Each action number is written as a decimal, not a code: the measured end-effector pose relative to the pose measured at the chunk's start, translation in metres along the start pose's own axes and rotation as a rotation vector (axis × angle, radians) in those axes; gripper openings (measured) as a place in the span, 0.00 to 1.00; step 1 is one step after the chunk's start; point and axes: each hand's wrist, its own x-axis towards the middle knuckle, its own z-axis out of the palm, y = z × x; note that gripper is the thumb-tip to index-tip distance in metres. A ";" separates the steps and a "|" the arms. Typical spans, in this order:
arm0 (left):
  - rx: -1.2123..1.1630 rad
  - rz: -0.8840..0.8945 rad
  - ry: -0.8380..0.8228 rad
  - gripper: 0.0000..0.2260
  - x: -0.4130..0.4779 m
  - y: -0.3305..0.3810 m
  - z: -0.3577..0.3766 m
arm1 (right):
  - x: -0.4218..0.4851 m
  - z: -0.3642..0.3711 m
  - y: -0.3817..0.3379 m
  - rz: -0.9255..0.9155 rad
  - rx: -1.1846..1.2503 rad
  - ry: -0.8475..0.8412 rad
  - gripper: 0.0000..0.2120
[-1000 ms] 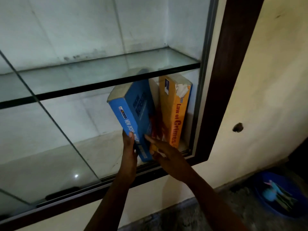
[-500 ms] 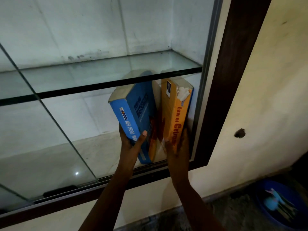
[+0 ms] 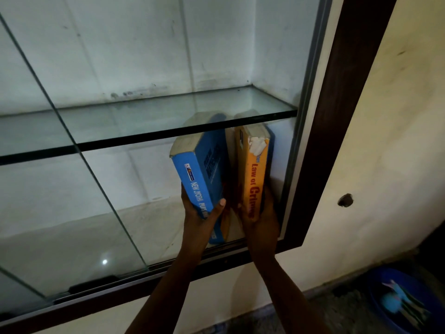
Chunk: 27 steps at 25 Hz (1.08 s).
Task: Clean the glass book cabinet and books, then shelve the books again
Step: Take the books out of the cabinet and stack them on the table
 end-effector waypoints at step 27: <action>-0.222 -0.119 0.059 0.14 0.009 0.011 -0.035 | -0.042 -0.006 -0.043 -0.307 -0.040 -0.288 0.37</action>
